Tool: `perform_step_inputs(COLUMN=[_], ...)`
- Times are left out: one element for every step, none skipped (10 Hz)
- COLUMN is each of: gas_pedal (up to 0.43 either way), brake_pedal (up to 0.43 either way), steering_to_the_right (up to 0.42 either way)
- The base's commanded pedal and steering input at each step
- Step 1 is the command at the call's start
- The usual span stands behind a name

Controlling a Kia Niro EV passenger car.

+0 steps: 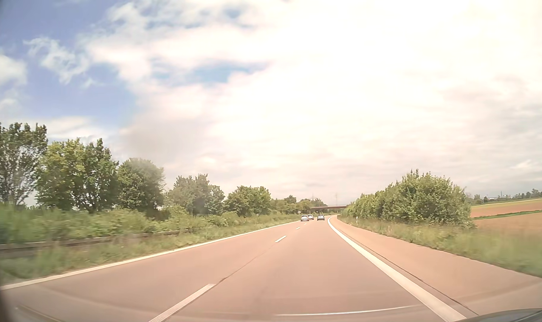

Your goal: Follow the waypoints while adhering to traffic rules and regulations

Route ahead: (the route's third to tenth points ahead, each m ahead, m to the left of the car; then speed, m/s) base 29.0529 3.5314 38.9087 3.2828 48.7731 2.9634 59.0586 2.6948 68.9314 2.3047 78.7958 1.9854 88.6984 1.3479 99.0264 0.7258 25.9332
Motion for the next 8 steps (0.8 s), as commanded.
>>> perform_step_inputs(gas_pedal=[0.26, 0.26, 0.26, 0.26, 0.26, 0.248, 0.248, 0.248], brake_pedal=[0.0, 0.0, 0.0, 0.0, 0.0, 0.0, 0.0, 0.0], steering_to_the_right=[0.002, 0.002, 0.002, 0.002, 0.002, 0.002, 0.002, 0.002])
